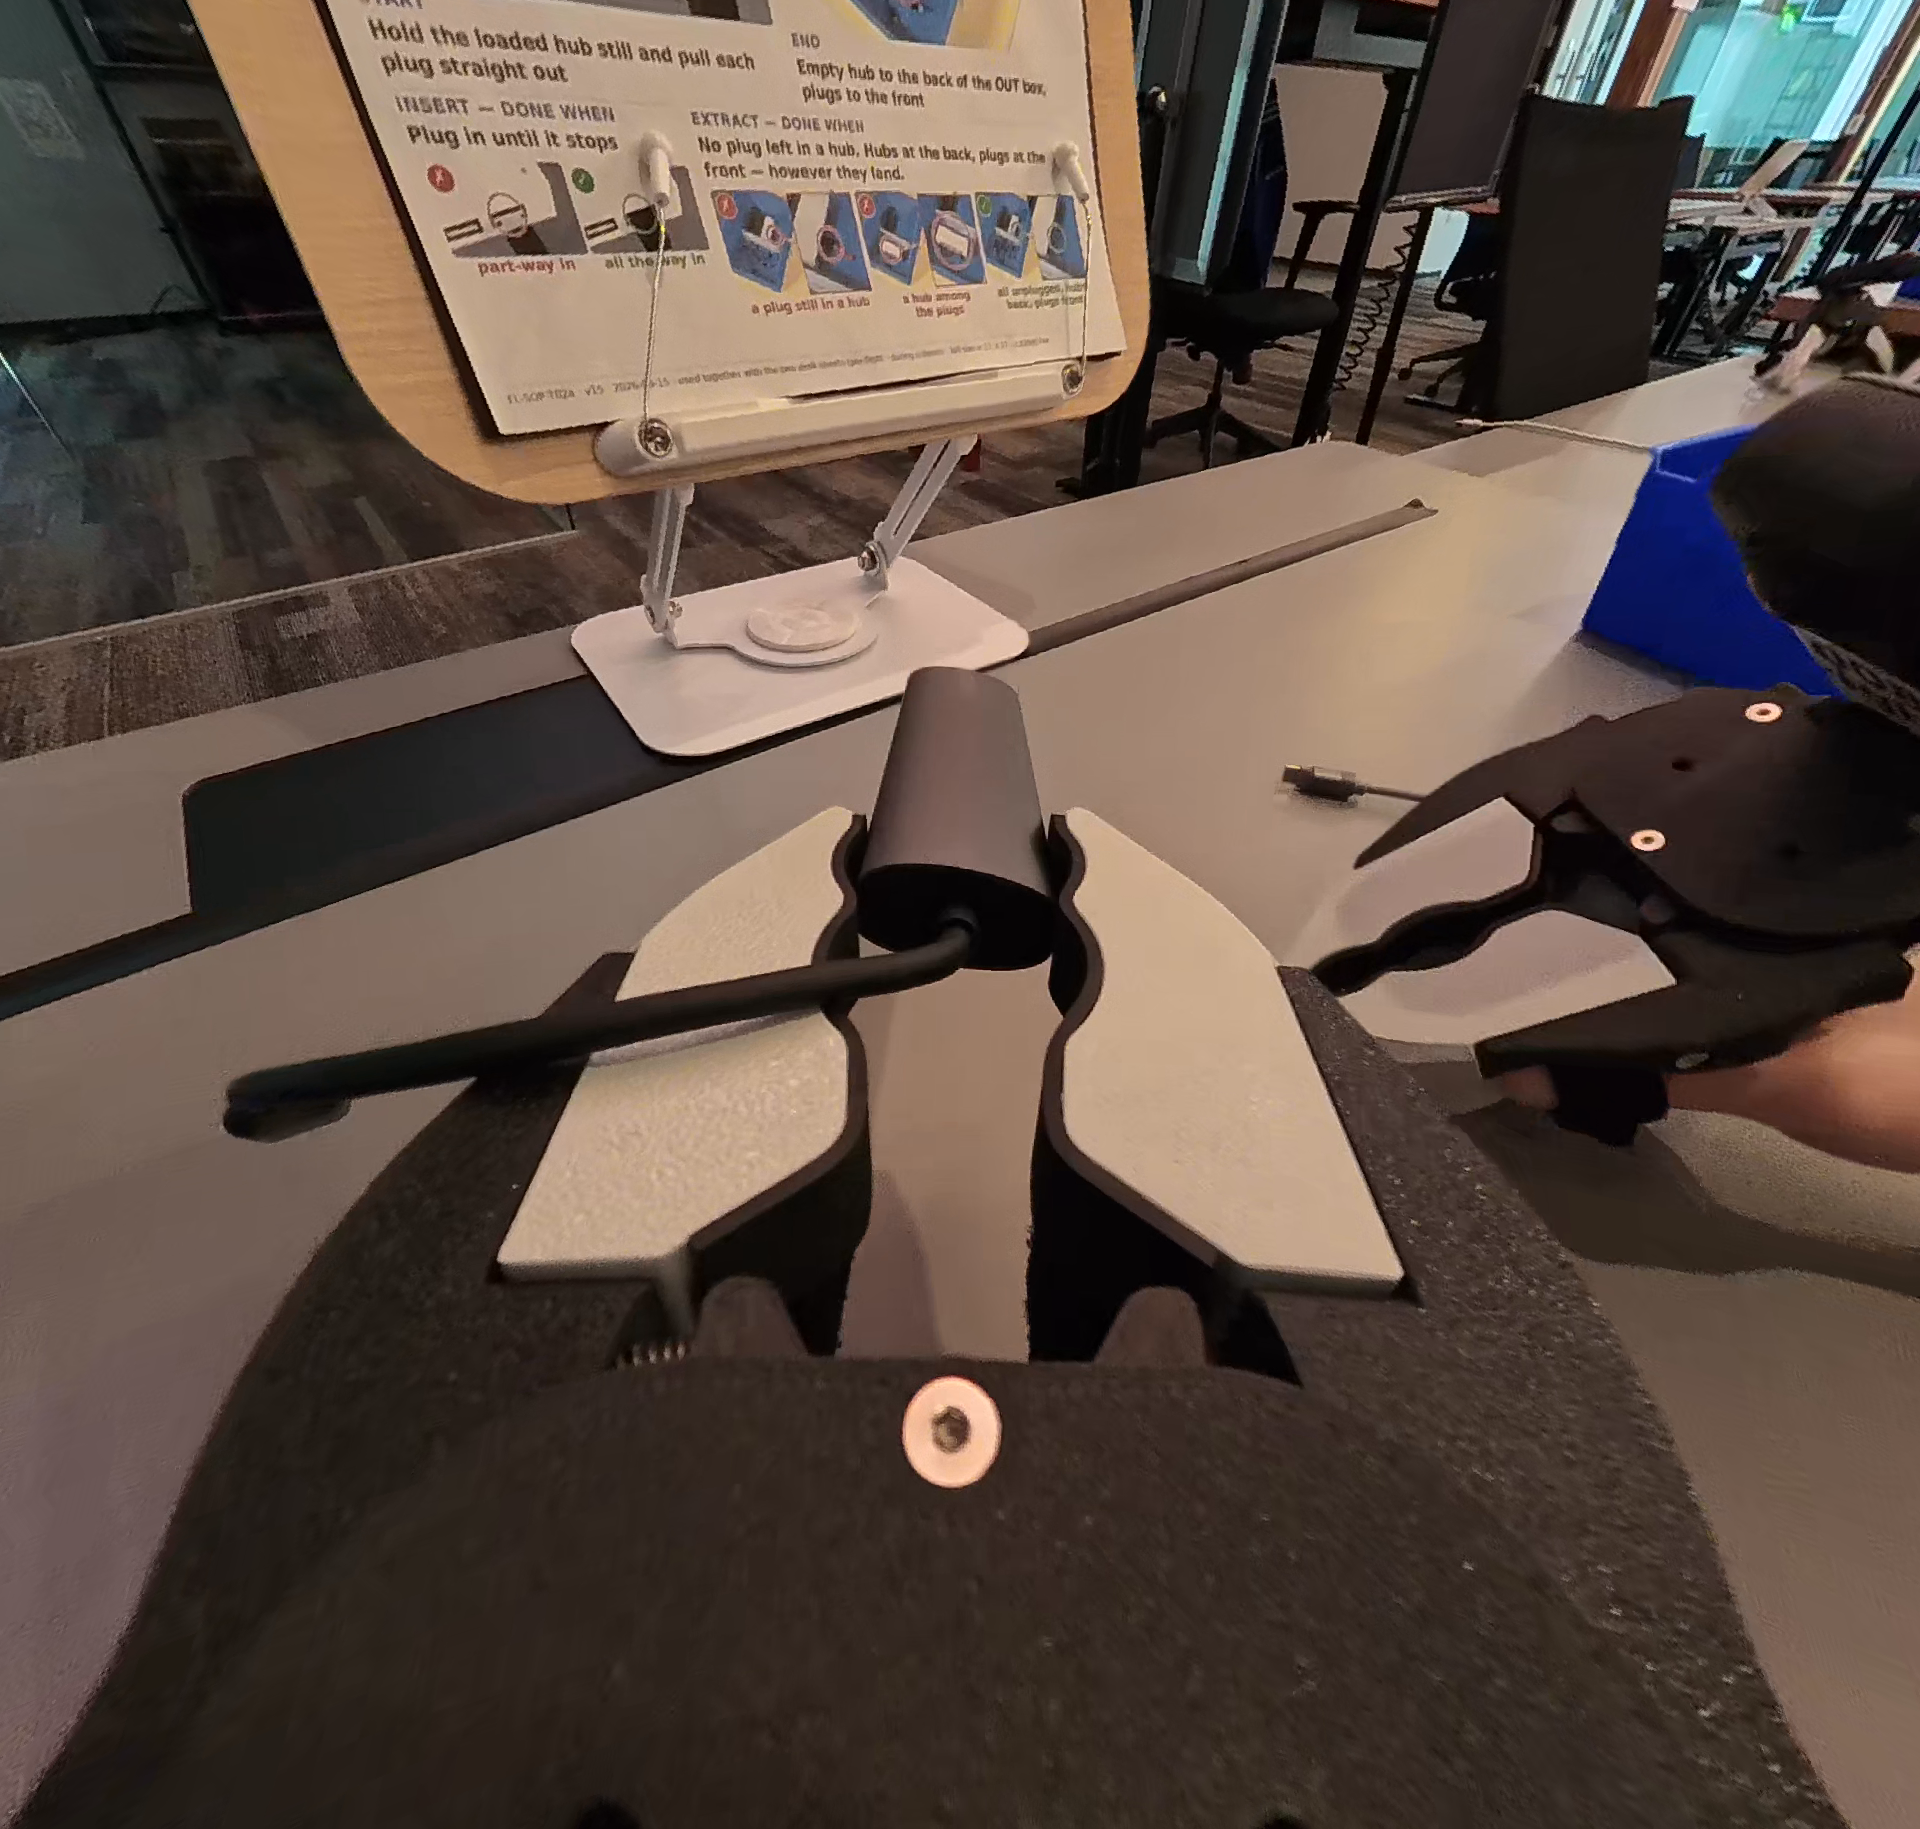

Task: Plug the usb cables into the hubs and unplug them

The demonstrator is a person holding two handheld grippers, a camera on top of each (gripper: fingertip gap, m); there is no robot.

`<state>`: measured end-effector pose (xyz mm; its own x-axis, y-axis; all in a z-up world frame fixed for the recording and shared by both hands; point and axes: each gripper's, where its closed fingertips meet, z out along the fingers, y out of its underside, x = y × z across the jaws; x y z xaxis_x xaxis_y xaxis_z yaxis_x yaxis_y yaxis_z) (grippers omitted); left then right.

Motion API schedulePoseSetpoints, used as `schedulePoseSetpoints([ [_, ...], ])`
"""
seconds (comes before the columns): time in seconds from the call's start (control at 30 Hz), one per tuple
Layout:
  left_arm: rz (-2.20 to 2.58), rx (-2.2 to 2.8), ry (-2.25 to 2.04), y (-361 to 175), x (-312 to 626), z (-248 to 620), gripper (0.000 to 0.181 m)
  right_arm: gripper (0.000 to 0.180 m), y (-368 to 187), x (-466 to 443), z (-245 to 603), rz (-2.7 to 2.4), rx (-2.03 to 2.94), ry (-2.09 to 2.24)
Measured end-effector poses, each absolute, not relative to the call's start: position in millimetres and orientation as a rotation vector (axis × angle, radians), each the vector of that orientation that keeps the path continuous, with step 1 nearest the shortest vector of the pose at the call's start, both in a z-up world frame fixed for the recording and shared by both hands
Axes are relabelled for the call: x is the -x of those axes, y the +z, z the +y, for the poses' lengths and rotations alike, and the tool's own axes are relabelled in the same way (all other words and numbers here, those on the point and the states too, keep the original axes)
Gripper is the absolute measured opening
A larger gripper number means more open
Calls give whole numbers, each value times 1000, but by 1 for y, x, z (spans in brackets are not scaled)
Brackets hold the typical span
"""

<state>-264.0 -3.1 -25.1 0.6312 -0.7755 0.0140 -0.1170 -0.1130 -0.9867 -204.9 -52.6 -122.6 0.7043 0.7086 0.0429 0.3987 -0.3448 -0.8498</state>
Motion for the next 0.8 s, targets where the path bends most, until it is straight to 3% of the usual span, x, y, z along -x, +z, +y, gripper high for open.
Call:
schedulePoseSetpoints([
  [0.8,811,1668,-634,-37,258,-4,32,3,-83,182,-49,-656,1870,681],
])
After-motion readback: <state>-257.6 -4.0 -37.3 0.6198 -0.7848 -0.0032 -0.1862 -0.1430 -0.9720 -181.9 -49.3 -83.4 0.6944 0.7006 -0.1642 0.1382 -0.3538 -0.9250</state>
